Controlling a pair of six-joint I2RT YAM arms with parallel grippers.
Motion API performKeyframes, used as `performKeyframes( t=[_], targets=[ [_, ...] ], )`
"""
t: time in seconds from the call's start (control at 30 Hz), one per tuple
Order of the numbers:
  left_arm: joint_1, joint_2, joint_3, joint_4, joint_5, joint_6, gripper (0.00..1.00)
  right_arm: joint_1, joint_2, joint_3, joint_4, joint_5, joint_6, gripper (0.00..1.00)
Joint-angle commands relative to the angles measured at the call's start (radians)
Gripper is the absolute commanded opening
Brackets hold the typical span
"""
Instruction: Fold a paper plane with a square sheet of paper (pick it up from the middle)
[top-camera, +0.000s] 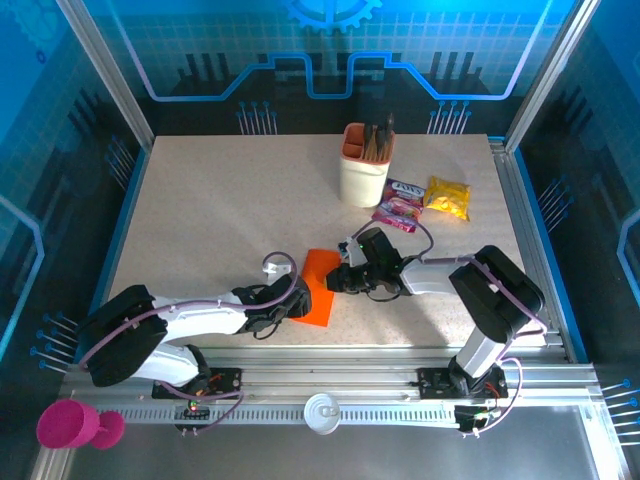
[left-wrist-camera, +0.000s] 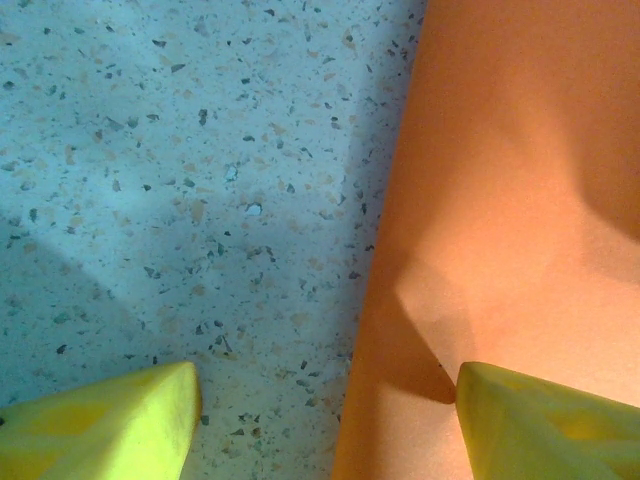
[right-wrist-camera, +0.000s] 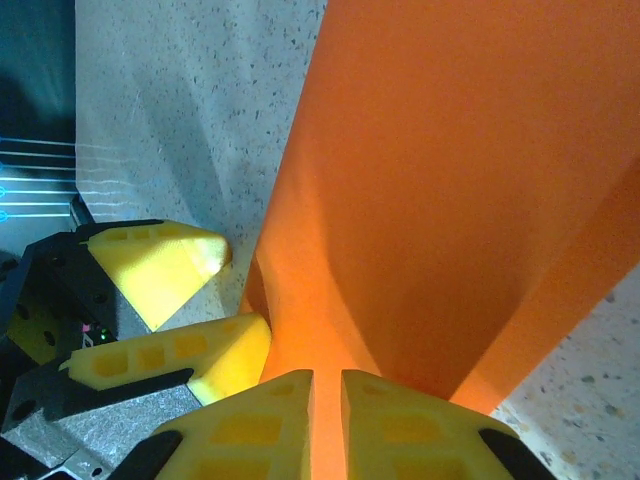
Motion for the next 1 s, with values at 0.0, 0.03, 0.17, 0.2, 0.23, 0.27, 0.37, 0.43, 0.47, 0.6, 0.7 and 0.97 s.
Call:
performKeyframes(
  t=[0.0,0.03,0.17,0.2,0.23,0.27,0.37,0.43,0.47,0.6,0.7,0.97],
  targets=[
    [0.0,0.037,-0.014,0.027,0.01,-0.001,0.7,0.013,0.018,0.022,-0.005,0.024,0.005,0.16],
    [0.0,0.036,-0.013,0.028,0.012,-0.001,0.7,0.013,0.021,0.024,-0.011,0.031,0.005,0.16],
    [0.0,0.041,-0.013,0.033,0.017,0.001,0.7,0.014,0.036,0.027,-0.02,0.045,0.003,0.15],
    [0.0,0.043,-0.014,0.035,0.018,0.002,0.7,0.013,0.038,0.026,-0.021,0.046,0.003,0.15],
    [0.001,0.043,-0.013,0.037,0.019,0.002,0.7,0.013,0.043,0.024,-0.019,0.047,0.004,0.15],
    [-0.001,0.043,-0.013,0.036,0.021,0.001,0.7,0.013,0.044,0.024,-0.018,0.047,0.002,0.15],
    [0.0,0.043,-0.014,0.038,0.021,0.002,0.7,0.012,0.052,0.021,-0.015,0.051,0.002,0.14],
    [0.0,0.043,-0.015,0.039,0.023,0.002,0.7,0.01,0.055,0.02,-0.015,0.053,0.0,0.14],
    [0.0,0.044,-0.015,0.038,0.022,0.002,0.7,0.01,0.058,0.021,-0.015,0.052,0.0,0.14],
    [0.0,0.045,-0.016,0.041,0.023,0.001,0.7,0.007,0.072,0.022,-0.012,0.05,-0.003,0.14],
    [0.001,0.045,-0.019,0.047,0.027,0.0,0.7,0.004,0.082,0.02,-0.008,0.05,-0.003,0.14],
    [0.001,0.04,-0.02,0.055,0.035,0.003,0.7,0.001,0.102,0.016,-0.005,0.045,-0.008,0.13]
  ],
)
